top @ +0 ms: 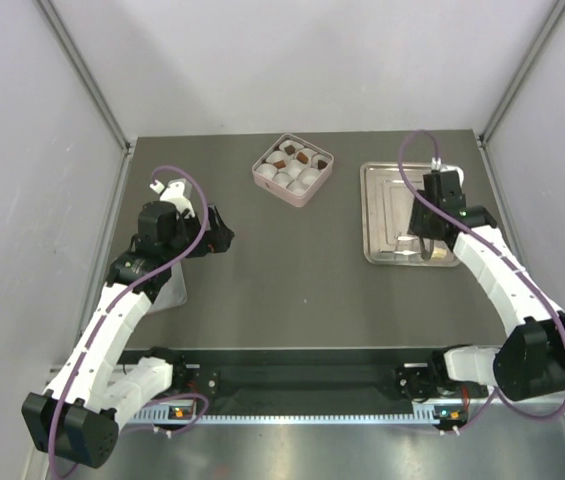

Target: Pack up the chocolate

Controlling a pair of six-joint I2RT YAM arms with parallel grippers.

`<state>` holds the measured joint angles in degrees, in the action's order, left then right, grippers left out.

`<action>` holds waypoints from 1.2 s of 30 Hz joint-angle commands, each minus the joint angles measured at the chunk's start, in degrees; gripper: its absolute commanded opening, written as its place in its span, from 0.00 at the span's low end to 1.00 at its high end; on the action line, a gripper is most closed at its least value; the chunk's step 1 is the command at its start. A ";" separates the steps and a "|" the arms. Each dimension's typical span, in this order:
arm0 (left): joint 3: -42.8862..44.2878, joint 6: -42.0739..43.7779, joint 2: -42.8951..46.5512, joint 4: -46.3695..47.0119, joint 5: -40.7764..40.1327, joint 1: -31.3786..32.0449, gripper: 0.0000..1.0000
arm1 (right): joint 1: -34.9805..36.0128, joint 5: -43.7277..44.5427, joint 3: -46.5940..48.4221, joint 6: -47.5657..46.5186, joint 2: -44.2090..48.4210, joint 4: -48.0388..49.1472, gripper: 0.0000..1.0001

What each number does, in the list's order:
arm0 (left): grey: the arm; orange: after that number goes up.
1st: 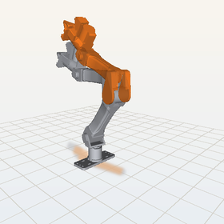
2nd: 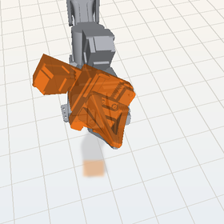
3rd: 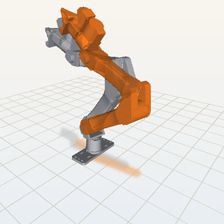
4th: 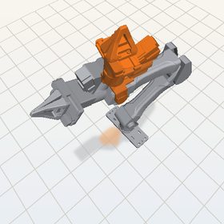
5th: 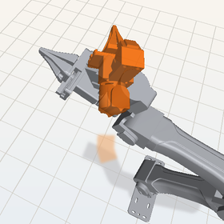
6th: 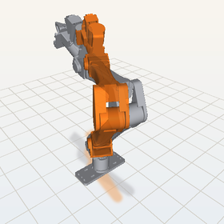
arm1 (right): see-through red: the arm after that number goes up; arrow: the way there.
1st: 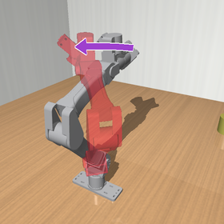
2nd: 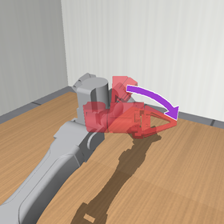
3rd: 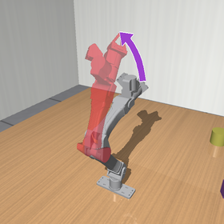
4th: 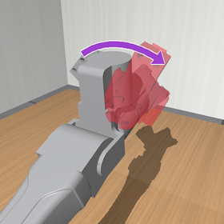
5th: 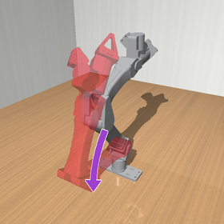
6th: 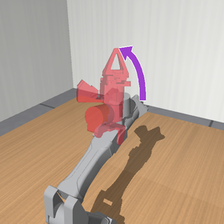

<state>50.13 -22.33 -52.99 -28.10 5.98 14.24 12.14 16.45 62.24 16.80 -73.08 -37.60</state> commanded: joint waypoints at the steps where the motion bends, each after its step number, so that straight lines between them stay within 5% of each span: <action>1: 0.23 0.71 0.70 2.61 0.17 0.09 0.99 | -2.99 0.60 -3.69 3.24 4.51 -2.30 0.46; 36: -0.21 0.35 1.66 3.05 1.67 0.09 0.99 | -9.41 -1.33 -15.04 10.19 13.93 -7.22 0.50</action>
<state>50.13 -22.35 -52.86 -28.08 6.70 14.24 4.97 15.97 47.62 26.22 -60.38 -45.32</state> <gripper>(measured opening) 0.987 0.501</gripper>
